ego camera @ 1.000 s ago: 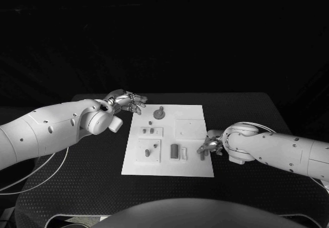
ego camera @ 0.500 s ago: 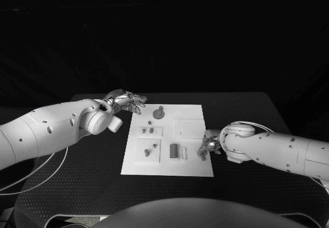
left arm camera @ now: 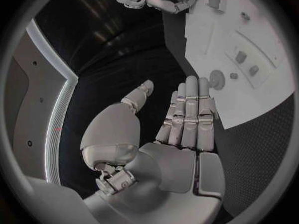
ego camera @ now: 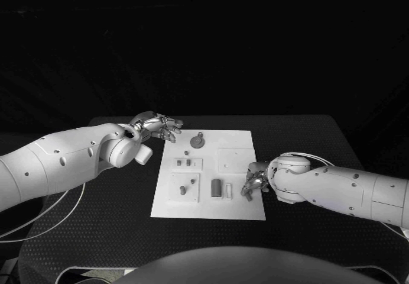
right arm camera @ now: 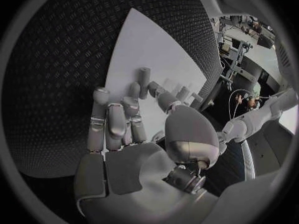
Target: Assemble the parts on the task board
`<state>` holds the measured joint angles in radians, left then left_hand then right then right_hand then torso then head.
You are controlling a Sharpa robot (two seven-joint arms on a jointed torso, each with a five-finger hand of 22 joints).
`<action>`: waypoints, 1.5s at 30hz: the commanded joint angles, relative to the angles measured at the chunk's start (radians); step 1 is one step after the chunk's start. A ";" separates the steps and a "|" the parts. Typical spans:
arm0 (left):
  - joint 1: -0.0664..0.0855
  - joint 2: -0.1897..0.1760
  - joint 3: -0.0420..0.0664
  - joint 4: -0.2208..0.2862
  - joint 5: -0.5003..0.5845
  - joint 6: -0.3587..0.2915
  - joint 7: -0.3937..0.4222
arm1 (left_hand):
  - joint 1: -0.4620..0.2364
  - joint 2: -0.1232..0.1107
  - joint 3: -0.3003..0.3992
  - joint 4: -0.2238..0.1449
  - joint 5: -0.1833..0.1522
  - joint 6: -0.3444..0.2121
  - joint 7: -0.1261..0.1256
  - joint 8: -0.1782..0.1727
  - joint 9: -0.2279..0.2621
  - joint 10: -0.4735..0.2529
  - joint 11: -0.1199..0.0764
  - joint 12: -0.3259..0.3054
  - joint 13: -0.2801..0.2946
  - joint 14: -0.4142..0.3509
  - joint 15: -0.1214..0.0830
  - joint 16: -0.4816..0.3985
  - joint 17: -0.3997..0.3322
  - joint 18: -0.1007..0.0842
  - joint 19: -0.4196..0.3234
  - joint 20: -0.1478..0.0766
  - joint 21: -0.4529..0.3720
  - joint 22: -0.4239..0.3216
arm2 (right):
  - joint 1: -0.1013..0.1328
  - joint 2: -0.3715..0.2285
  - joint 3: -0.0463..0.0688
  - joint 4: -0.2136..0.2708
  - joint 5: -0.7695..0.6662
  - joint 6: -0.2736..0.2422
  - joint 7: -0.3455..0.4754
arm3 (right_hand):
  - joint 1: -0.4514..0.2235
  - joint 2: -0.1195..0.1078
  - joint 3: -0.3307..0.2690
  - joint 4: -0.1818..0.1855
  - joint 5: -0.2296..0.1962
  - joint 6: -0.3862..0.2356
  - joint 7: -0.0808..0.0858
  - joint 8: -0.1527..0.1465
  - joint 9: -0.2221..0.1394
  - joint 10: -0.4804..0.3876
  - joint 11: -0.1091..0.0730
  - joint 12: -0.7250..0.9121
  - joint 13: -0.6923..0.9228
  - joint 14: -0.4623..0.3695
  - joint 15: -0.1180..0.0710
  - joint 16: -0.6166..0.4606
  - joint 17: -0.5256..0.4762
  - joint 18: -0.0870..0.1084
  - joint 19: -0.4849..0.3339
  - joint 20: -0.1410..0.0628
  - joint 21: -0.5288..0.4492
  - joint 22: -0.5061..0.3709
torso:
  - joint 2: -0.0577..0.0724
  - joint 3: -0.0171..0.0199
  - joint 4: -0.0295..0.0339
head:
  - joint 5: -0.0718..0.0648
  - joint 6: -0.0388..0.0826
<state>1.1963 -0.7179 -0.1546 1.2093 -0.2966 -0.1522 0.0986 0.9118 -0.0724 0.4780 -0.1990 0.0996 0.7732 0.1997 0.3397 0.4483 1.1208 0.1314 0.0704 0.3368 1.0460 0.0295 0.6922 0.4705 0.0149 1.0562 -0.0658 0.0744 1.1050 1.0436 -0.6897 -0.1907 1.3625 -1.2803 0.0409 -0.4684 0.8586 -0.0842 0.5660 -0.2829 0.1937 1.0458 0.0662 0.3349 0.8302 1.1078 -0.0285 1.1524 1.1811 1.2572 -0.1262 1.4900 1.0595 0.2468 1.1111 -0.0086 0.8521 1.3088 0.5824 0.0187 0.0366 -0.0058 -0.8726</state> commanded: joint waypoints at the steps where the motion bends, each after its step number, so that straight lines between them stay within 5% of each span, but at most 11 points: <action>1: 0.001 0.001 0.001 0.002 0.005 0.010 0.005 | -0.005 0.002 0.001 -0.004 -0.003 -0.005 0.005 0.006 -0.001 -0.004 0.000 0.000 0.001 0.001 0.003 -0.005 0.001 0.007 -0.009 -0.001 -0.004 0.000 | -0.027 0.006 -0.018 -0.002 0.010 0.025 0.010 | 0.028 0.004 0.003 -0.007 -0.004 -0.048 0.025 -0.083 -0.017 -0.005 0.009 -0.006 -0.003 -0.018 0.004 -0.002 -0.013 0.015 -0.010 0.001 0.003 0.017 | 0.000 0.0004 -0.0004 | 0.000 0.000; 3: 0.001 0.001 0.000 0.002 0.005 0.010 0.006 | -0.005 0.002 0.001 -0.004 -0.003 -0.005 0.005 0.006 -0.001 -0.004 0.000 0.000 0.001 0.001 0.003 -0.005 0.001 0.007 -0.009 0.000 -0.004 0.000 | -0.027 0.004 -0.018 -0.002 0.040 0.008 0.018 | 0.037 0.014 0.002 -0.008 -0.005 -0.050 0.029 -0.091 -0.025 -0.006 0.013 -0.007 -0.004 -0.020 0.008 -0.003 -0.014 0.015 -0.012 0.002 0.003 0.018 | 0.000 0.0003 -0.0006 | 0.000 0.000; 6: 0.001 0.000 0.000 0.003 0.005 0.010 0.005 | -0.005 0.002 0.001 -0.004 -0.003 -0.005 0.005 0.006 -0.001 -0.005 0.001 0.000 0.001 0.001 0.003 -0.006 0.001 0.007 -0.009 0.000 -0.004 0.000 | -0.027 0.002 -0.017 -0.001 0.086 -0.009 0.029 | 0.021 0.087 -0.011 -0.006 -0.005 -0.042 0.032 -0.106 -0.047 -0.003 0.017 -0.005 -0.007 -0.017 0.013 0.000 -0.012 0.015 -0.013 0.008 0.004 0.018 | 0.000 0.0004 -0.0005 | 0.001 0.000; 17: 0.001 -0.001 0.000 0.004 0.005 0.007 0.005 | -0.005 0.002 0.002 -0.004 -0.003 -0.005 0.005 0.006 -0.002 -0.005 0.001 -0.001 0.001 0.001 0.003 -0.006 0.002 0.007 -0.010 0.000 -0.004 0.001 | -0.026 -0.016 -0.013 0.023 0.195 -0.112 0.071 | 0.066 0.135 0.002 -0.010 -0.002 0.000 0.022 -0.111 -0.079 0.027 0.006 0.006 -0.010 0.014 0.007 0.011 0.014 0.015 -0.008 -0.001 0.013 0.019 | 0.000 0.0003 -0.0004 | -0.001 0.002; 20: 0.001 0.000 0.000 0.004 0.005 0.006 0.005 | -0.005 0.002 0.002 -0.004 -0.003 -0.005 0.005 0.006 -0.002 -0.005 0.001 -0.001 0.001 0.001 0.003 -0.006 0.002 0.007 -0.010 0.000 -0.004 0.001 | -0.022 -0.017 -0.008 0.025 0.230 -0.147 0.079 | 0.070 0.126 0.048 -0.007 -0.001 0.016 0.018 -0.112 -0.091 0.050 0.004 0.017 -0.003 0.025 0.004 0.011 0.018 0.015 0.001 0.001 0.013 0.016 | 0.000 0.0001 -0.0008 | -0.002 0.003; 31: 0.001 -0.001 0.000 0.003 0.005 0.007 0.005 | -0.005 0.001 0.002 -0.005 -0.003 -0.005 0.005 0.007 -0.002 -0.005 0.001 -0.001 0.001 0.001 0.003 -0.007 0.003 0.007 -0.010 0.000 -0.004 0.001 | -0.020 -0.016 0.003 0.047 0.293 -0.201 0.078 | 0.062 0.124 0.060 -0.009 -0.002 0.024 0.016 -0.111 -0.096 0.063 0.002 0.026 0.004 0.032 0.003 0.012 0.022 0.015 0.006 0.000 0.014 0.016 | 0.000 0.0003 0.0002 | -0.001 0.001; 45: 0.001 0.000 0.000 0.002 0.005 0.010 0.005 | -0.004 0.001 0.002 -0.005 -0.003 -0.005 0.005 0.007 -0.002 -0.005 0.001 -0.001 0.001 0.001 0.003 -0.007 0.004 0.007 -0.010 0.000 -0.004 0.001 | -0.013 0.003 0.013 0.041 0.332 -0.196 0.059 | 0.060 0.120 0.064 -0.009 -0.002 0.026 0.016 -0.111 -0.099 0.066 0.001 0.027 0.005 0.033 0.002 0.012 0.022 0.015 0.008 -0.001 0.014 0.016 | 0.000 -0.0002 -0.0003 | 0.000 0.000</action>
<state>1.1963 -0.7188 -0.1549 1.2099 -0.2965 -0.1523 0.0966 0.9118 -0.0724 0.4780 -0.1990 0.0996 0.7733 0.1997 0.3397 0.4477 1.1208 0.1313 0.0704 0.3364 1.0447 0.0308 0.6883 0.4729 0.0149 1.0562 -0.0658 0.0744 1.1050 1.0297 -0.6882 -0.1778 1.4032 -0.9725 -0.1589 -0.4057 0.8905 0.0131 0.6188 -0.2859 0.1898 1.0672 0.0806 0.2207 0.7315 1.1602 -0.0201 1.1768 1.1852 1.2819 -0.1212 1.4964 1.0823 0.2525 1.1168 -0.0072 0.8616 1.3088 0.5826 0.0189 0.0363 -0.0047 -0.8726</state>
